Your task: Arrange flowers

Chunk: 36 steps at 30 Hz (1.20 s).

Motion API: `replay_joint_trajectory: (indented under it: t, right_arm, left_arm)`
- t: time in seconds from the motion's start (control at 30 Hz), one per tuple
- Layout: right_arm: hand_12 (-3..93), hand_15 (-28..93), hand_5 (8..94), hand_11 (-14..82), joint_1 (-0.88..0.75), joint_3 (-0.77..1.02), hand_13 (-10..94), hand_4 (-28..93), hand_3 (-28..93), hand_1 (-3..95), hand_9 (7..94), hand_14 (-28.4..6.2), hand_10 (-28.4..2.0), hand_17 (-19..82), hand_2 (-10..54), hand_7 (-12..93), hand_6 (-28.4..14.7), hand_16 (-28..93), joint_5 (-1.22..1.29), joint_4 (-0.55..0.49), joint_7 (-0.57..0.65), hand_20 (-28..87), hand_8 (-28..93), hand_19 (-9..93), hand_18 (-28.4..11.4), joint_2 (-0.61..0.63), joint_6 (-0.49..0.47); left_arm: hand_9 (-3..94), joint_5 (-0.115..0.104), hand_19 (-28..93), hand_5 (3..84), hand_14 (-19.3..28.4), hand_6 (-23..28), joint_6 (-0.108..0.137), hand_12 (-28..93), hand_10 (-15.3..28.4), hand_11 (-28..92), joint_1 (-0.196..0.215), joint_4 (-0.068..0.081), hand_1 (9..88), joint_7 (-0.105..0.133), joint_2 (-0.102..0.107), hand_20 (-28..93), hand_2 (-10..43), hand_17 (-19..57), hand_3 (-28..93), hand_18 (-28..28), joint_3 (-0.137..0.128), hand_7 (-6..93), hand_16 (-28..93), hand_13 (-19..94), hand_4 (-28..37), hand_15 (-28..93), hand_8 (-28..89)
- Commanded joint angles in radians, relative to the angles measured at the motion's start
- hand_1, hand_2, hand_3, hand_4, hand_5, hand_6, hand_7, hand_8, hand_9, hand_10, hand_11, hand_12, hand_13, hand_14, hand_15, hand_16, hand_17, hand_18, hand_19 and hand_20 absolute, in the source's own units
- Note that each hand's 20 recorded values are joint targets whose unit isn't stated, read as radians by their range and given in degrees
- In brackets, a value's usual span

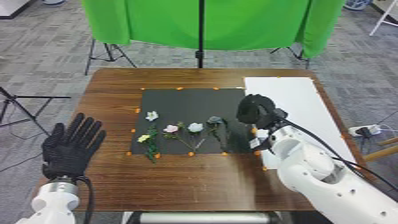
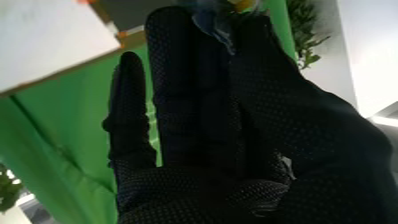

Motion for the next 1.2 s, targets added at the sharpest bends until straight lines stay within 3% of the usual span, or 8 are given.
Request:
replay_joint_trajectory:
  t: [0.03, 0.1, 0.17, 0.23, 0.6, 0.97, 1.07, 1.2]
  right_arm:
    - [37.8, 33, 74.9, 9.0, -0.005, -0.025, 69, -28, 68, 61.0, 83.4, -6.4, -10.0, 25, -9.5, 30, 0.2, 39, -0.015, 0.001, 0.0, 30, -3, 68, -19.3, -0.026, -0.045]
    - [36.1, 32, 73.7, 8.2, 0.0, -0.031, 69, -28, 68, 60.8, 82.1, -6.5, -9.9, 24, -9.5, 29, 0.3, 39, -0.021, 0.006, 0.015, 29, -4, 67, -19.1, -0.027, -0.057]
    - [35.3, 32, 72.6, 7.6, -0.006, -0.022, 68, -28, 69, 60.6, 81.0, -6.6, -9.9, 24, -9.5, 28, 0.2, 39, -0.007, 0.005, 0.025, 29, -4, 67, -19.1, -0.029, -0.082]
    - [34.5, 32, 70.9, 7.1, -0.021, -0.012, 67, -28, 69, 60.4, 79.7, -6.4, -9.9, 23, -9.5, 27, -0.2, 39, 0.009, 0.001, 0.033, 29, -4, 67, -19.1, -0.029, -0.074]
    - [33.9, 35, 66.2, 7.9, -0.079, 0.062, 66, -28, 69, 58.6, 77.9, -7.1, -10.3, 23, -9.5, 21, -0.1, 39, 0.018, -0.04, 0.036, 29, -6, 68, -19.4, -0.026, -0.072]
    - [25.5, 50, 60.2, 20.6, -0.148, 0.226, 64, -28, 75, 48.9, 72.9, -10.3, -12.7, 22, -9.5, 17, -0.7, 27, 0.137, -0.129, 0.072, 30, -13, 69, -20.2, -0.054, -0.06]
    - [19.3, 51, 58.5, 23.8, -0.195, 0.337, 61, -28, 77, 44.6, 68.9, -11.3, -13.8, 22, -9.4, 15, -1.7, 21, 0.314, -0.146, 0.046, 30, -13, 69, -20.3, -0.083, -0.035]
    - [14.7, 34, 50.6, 14.9, -0.297, 0.556, 51, -27, 77, 33.3, 56.0, -14.1, -15.6, 18, 0.0, 13, -3.9, 16, 0.749, -0.173, -0.033, 25, -11, 61, -19.7, -0.161, -0.068]
  left_arm:
    - [36.3, 0.059, 26, 43.8, 14.6, 9.5, 0.01, 11, 14.9, 18, -0.001, 0.003, 27.6, -0.031, -0.002, 14, 12.5, -4.0, 77, 12.6, 0.003, 6.0, -5, 27, -28.3, 30, -7]
    - [36.3, 0.046, 26, 43.8, 14.6, 9.5, 0.004, 11, 15.0, 18, -0.004, 0.003, 27.7, -0.031, 0.001, 14, 12.6, -4.0, 77, 12.6, 0.0, 6.0, -5, 27, -28.3, 30, -7]
    - [36.3, 0.052, 26, 43.8, 14.6, 9.5, 0.011, 11, 14.9, 18, -0.003, 0.002, 27.7, -0.032, 0.002, 14, 12.6, -4.0, 77, 12.6, -0.004, 6.1, -5, 27, -28.3, 31, -7]
    - [36.3, 0.053, 26, 44.0, 14.6, 9.6, 0.042, 11, 14.9, 18, -0.005, -0.001, 27.8, -0.031, 0.005, 14, 12.8, -4.0, 76, 12.6, -0.002, 6.1, -5, 27, -28.3, 31, -7]
    - [37.1, 0.044, 27, 44.4, 14.7, 9.7, 0.026, 11, 15.1, 19, 0.0, 0.002, 28.1, -0.015, 0.002, 14, 13.3, -4.1, 77, 12.7, -0.01, 6.5, -5, 27, -28.3, 31, -7]
    - [36.8, 0.038, 26, 44.2, 14.7, 9.6, 0.002, 10, 15.0, 18, 0.017, -0.003, 27.8, -0.007, -0.01, 14, 13.1, -3.8, 77, 12.6, -0.013, 6.3, -5, 27, -28.2, 31, -7]
    - [36.7, 0.038, 26, 44.1, 14.5, 9.6, -0.009, 10, 14.9, 18, 0.014, -0.001, 27.8, 0.003, -0.008, 13, 13.0, -3.6, 77, 12.6, -0.015, 6.2, -6, 27, -28.3, 30, -7]
    - [36.8, 0.044, 24, 43.9, 13.5, 9.1, -0.036, 10, 14.6, 17, 0.018, 0.0, 26.8, 0.014, -0.008, 13, 12.9, -3.0, 76, 12.2, -0.026, 5.7, -6, 27, -28.3, 27, -7]
